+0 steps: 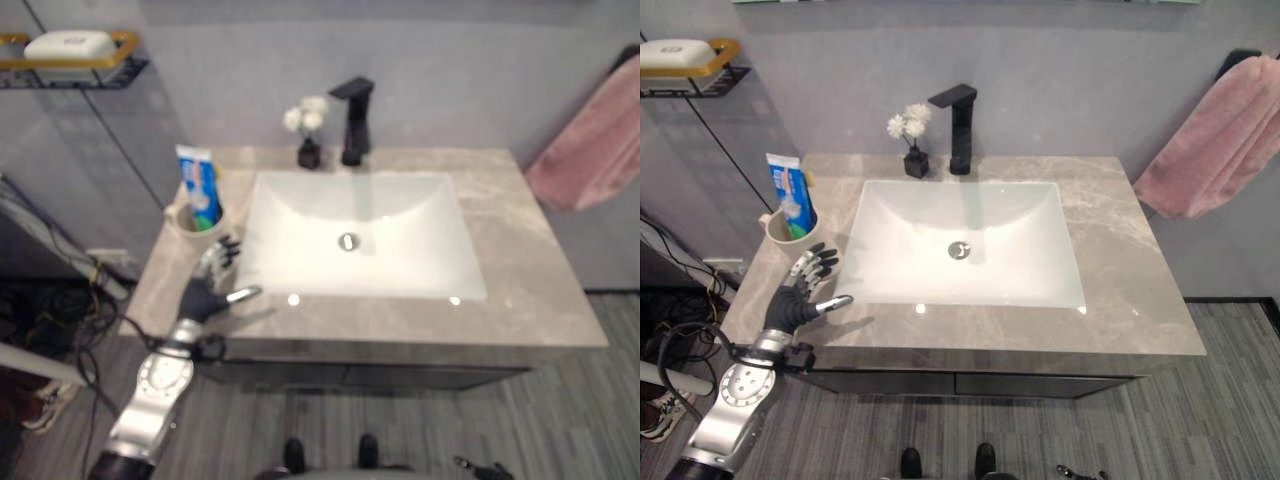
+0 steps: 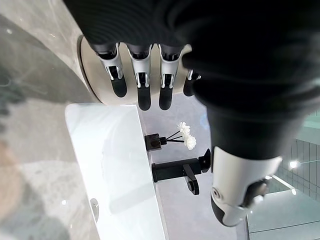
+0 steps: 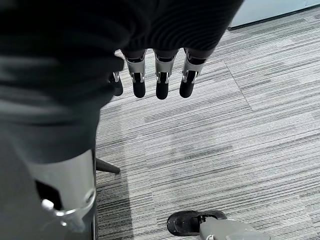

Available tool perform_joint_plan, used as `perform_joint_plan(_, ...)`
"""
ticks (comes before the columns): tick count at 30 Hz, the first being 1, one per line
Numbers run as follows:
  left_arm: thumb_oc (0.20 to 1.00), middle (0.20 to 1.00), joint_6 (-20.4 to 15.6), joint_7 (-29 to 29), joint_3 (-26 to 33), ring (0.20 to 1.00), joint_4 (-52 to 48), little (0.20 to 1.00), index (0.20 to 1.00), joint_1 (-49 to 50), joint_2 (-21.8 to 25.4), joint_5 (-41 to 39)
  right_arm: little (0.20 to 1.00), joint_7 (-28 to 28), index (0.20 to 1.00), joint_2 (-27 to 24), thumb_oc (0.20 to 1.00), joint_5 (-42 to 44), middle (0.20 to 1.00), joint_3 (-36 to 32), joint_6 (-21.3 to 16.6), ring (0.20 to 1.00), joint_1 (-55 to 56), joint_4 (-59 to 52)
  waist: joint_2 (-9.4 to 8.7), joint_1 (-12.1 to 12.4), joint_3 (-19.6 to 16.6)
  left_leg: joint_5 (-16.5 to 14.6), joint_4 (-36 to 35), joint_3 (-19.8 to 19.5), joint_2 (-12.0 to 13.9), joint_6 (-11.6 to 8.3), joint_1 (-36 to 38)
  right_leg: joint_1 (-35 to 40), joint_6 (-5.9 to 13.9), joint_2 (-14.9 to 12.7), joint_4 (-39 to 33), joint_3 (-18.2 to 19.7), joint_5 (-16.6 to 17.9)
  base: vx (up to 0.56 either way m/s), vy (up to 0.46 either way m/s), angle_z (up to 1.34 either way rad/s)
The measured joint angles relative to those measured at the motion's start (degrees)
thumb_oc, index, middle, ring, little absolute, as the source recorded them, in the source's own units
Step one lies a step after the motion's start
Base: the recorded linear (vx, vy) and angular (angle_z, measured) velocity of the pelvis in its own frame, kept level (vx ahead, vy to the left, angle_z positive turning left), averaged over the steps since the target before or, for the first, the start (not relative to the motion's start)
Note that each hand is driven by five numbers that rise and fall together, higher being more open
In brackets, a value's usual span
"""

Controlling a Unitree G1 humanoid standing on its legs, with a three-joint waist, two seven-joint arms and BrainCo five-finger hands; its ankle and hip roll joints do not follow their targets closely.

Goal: Put brush and paste in cup on sink, flatten towel.

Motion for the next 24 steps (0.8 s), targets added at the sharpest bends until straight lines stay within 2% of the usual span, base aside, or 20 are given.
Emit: perform_joint_plan(24, 1.0, 1.0, -0.32, 1.88, 2.5, 1.0, 2.35, 1.0, 1.0, 0.01, 0.02, 2.12, 1.0, -0.01, 1.0, -0.02, 1.0, 0.0, 1.0, -0.03, -0.64, 1.0, 0.36, 0.04, -0.64, -0.1, 0.48, 0.01, 0.06, 0.11, 0.03, 0.0, -1.34, -1.44, 0.0, 0.02, -0.03, 0.1, 0.06, 0.0, 0.0, 0.0)
